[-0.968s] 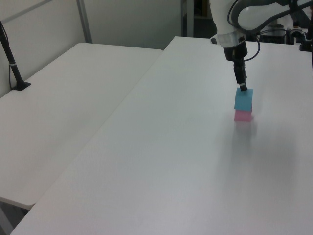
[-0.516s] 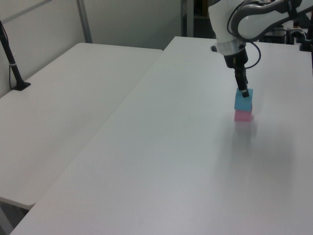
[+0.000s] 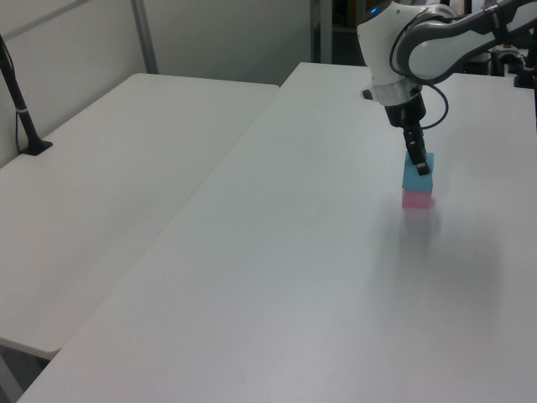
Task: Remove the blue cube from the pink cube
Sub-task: 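Lower the gripper around the blue cube and close on it, then lift the blue cube up off the pink cube, then carry the blue cube sideways away from the pink cube and lower it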
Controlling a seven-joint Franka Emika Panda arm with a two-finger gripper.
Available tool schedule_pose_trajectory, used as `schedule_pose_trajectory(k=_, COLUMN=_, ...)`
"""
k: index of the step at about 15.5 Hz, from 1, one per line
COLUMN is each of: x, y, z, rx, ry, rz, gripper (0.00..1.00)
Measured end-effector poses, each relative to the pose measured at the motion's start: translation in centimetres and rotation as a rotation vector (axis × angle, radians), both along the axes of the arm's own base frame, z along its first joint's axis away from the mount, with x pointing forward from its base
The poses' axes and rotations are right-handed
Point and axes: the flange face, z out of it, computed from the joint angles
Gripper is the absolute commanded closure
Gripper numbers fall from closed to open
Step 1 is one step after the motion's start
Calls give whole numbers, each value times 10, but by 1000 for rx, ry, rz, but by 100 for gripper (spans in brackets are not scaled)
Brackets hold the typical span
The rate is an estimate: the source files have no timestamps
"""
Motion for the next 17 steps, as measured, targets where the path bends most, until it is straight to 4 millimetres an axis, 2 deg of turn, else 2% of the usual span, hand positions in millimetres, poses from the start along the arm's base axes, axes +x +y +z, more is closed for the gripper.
schedule_pose_trajectory(k=5, x=5, y=-1, z=6, rx=4, ry=-32, rz=-2, gripper=60)
schedule_pose_trajectory(k=9, x=23, y=-16, z=37, rx=11, ry=-109, rz=-25, gripper=60)
schedule_pose_trajectory(k=12, x=32, y=-24, z=49, rx=13, ry=-140, rz=-34, gripper=60)
schedule_pose_trajectory(k=14, x=46, y=-30, z=52, rx=10, ry=-164, rz=-46, gripper=60)
schedule_pose_trajectory(k=17, x=84, y=-37, z=35, rx=-6, ry=-178, rz=-58, gripper=59)
